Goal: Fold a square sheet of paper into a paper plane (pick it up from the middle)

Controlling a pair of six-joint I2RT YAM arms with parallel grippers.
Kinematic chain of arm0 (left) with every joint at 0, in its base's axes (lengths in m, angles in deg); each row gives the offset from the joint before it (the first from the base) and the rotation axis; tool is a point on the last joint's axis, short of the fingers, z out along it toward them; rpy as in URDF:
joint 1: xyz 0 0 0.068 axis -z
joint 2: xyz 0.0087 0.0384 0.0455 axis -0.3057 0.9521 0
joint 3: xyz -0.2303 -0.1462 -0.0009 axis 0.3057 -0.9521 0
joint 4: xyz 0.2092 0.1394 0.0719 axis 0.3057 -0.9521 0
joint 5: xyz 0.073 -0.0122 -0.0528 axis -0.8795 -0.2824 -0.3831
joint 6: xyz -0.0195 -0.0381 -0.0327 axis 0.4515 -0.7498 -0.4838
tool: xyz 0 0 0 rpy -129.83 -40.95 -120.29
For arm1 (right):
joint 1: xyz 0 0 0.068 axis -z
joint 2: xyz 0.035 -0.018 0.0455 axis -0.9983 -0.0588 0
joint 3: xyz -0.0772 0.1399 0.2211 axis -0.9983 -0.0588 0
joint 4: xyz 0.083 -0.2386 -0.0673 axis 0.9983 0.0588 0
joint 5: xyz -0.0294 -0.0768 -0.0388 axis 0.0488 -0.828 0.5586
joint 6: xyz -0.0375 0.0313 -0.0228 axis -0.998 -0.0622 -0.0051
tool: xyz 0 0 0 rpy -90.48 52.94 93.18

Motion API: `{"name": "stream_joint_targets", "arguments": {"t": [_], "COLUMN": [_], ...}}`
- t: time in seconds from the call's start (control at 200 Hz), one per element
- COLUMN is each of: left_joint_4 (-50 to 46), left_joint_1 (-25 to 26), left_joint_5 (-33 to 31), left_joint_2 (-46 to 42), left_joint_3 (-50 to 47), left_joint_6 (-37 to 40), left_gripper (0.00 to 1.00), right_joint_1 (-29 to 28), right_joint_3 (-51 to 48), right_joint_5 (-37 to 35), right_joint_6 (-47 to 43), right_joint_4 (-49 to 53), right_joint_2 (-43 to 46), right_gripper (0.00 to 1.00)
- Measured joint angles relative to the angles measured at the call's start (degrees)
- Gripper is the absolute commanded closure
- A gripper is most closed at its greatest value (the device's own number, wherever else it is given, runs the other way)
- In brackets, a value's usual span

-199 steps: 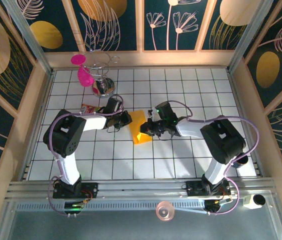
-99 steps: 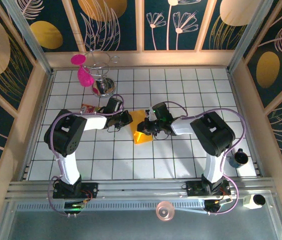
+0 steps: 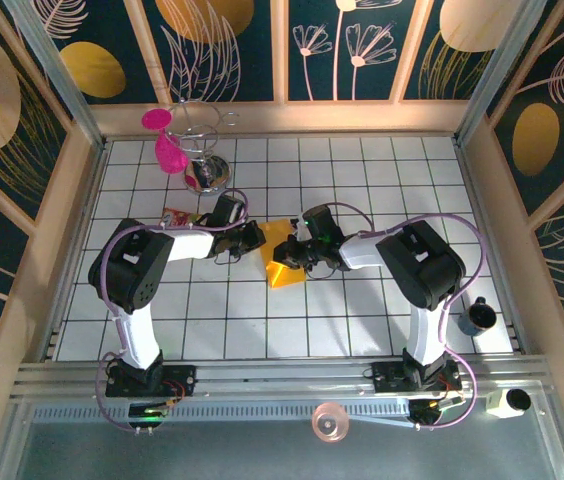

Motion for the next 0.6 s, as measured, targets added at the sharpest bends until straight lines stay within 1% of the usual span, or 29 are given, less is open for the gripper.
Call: {"name": "stream_joint_targets", "arguments": {"t": [0.601], "left_joint_4": [0.07], "left_joint_1": [0.00], "left_joint_5": [0.02], "left_joint_2": [0.07], "left_joint_3": [0.00], "left_joint_6": [0.00], "left_gripper": [0.92], "right_joint_1": [0.00], "right_joint_3": [0.59], "right_joint_5": [-1.38], "right_joint_6": [0.76], "right_joint_4": [-0.33], "right_joint_2": [-1.60], "right_gripper": [1.00]}}
